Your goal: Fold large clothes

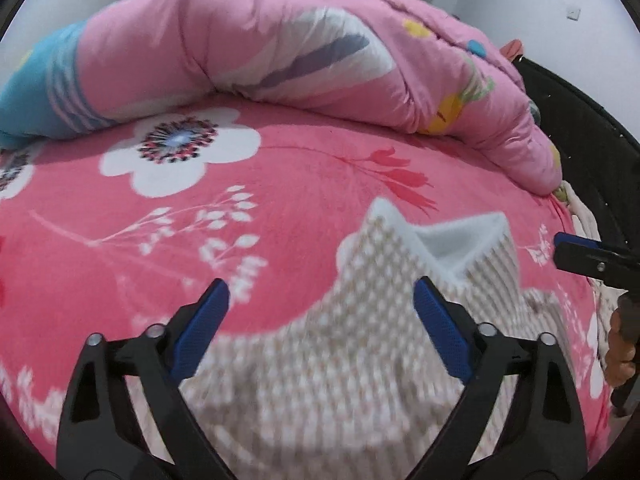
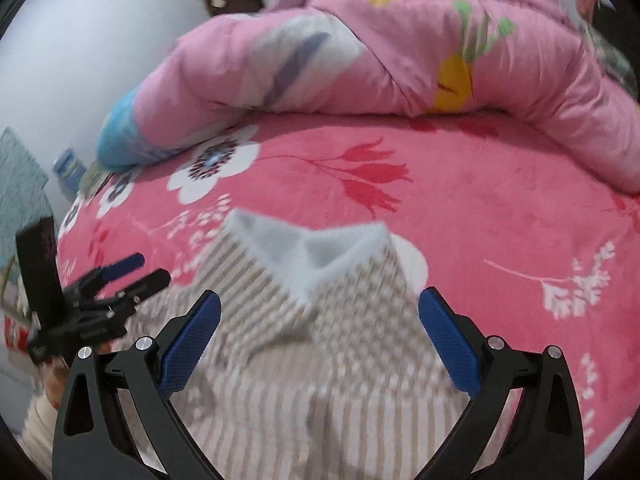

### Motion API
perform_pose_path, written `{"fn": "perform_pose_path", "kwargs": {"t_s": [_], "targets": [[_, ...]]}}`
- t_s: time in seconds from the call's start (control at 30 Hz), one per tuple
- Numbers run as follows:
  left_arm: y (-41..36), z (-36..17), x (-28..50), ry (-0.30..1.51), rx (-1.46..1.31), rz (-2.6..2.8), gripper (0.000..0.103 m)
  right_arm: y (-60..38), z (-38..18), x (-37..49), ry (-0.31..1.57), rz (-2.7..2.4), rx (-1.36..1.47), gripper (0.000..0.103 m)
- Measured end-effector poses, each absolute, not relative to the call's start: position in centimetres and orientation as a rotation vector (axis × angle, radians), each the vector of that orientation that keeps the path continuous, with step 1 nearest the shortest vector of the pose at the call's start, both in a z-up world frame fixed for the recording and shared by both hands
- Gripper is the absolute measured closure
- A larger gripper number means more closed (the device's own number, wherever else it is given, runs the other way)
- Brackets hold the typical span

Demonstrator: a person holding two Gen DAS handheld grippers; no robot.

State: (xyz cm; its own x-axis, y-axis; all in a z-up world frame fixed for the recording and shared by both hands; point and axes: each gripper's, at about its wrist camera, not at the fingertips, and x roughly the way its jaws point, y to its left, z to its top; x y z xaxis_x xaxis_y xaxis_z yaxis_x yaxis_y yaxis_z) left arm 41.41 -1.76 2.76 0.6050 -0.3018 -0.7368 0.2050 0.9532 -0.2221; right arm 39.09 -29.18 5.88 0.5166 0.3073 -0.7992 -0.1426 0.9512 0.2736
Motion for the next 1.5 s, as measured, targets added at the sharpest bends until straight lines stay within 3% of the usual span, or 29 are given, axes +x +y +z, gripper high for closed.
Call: {"fn": "perform_pose_path", "kwargs": {"t_s": [0.2, 0.3, 0.37, 0.5, 0.83, 1.0, 1.23, 1.3, 1.5], "targets": [[-3.7, -0.3, 46.2, 0.958, -0.208, -0.352, 0.040, -28.6, 2.5, 44.8, 1.086, 0.210, 0.182, 0.020], [-4.3, -0.8, 46.6, 0.971, -0.233, -0.390, 0.062, -28.7, 1.2, 46.1, 1.120, 0.186, 0.174, 0.044], [-4.6, -0.5, 46.3, 0.959, -0.235, -0.415, 0.080, -28.9, 0.7, 46.2, 1.134, 0.186, 0.175, 0.065], [-5.0, 1.5, 44.3, 0.907, -0.194, -0.442, 0.085, -29.0, 2.2, 43.9, 1.072, 0.222, 0.131, 0.083], [-5.9, 6.5, 34.2, 0.799, -0.007, -0.542, 0.088, -28.9, 4.8, 33.2, 0.985, 0.378, 0.050, 0.085], [-4.8, 4.8, 28.9, 0.823, 0.055, -0.559, 0.088, -29.0, 4.6, 27.8, 1.025, 0.408, -0.062, 0.084], [-3.7, 1.8, 27.7, 0.867, 0.038, -0.536, 0.088, -27.1, 11.2, 28.4, 0.846, 0.492, 0.008, 0.076], [-3.6, 1.3, 27.8, 0.876, 0.029, -0.528, 0.088, -25.7, 10.4, 31.2, 0.872, 0.490, 0.010, 0.076], [-1.0, 1.1, 26.7, 0.890, 0.026, -0.483, 0.088, -22.5, 1.4, 37.4, 1.201, 0.547, 0.093, 0.076]]}}
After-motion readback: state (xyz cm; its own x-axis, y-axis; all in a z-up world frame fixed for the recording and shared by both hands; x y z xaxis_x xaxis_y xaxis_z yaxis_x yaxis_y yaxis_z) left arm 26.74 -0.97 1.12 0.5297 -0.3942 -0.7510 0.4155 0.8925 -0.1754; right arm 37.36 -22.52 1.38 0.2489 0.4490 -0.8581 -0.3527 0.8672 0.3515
